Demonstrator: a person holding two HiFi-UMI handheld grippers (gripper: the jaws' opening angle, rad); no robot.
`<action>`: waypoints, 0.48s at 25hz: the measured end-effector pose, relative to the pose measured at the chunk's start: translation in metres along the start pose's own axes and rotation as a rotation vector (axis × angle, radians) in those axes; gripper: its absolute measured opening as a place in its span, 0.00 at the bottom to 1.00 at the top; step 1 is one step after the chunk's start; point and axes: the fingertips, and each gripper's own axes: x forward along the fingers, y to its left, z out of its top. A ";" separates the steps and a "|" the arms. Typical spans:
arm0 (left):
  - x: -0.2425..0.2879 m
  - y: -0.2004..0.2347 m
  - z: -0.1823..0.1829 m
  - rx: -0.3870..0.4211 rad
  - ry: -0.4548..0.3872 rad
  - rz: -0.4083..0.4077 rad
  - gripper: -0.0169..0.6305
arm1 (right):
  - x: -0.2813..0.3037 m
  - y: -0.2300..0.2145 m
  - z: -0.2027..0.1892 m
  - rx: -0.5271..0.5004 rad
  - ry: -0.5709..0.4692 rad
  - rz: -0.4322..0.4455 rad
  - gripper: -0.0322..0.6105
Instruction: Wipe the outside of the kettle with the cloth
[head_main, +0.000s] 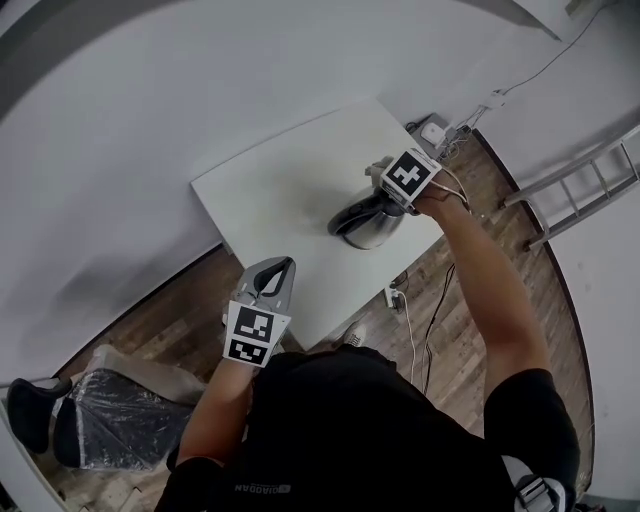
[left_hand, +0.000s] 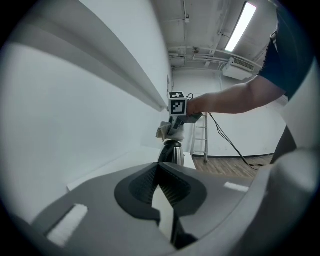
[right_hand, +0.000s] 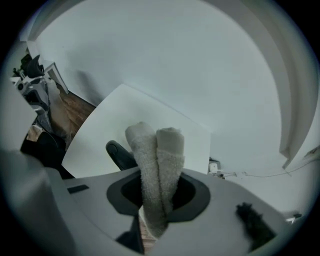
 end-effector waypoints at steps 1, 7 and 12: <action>-0.003 0.003 -0.002 -0.002 -0.001 -0.002 0.04 | -0.001 0.006 0.005 -0.035 0.005 -0.016 0.19; -0.018 0.009 -0.012 0.026 -0.003 -0.001 0.04 | -0.018 0.056 0.044 -0.421 -0.090 -0.216 0.19; -0.030 0.012 -0.017 0.009 0.006 0.018 0.04 | -0.029 0.103 0.060 -0.594 -0.304 -0.450 0.19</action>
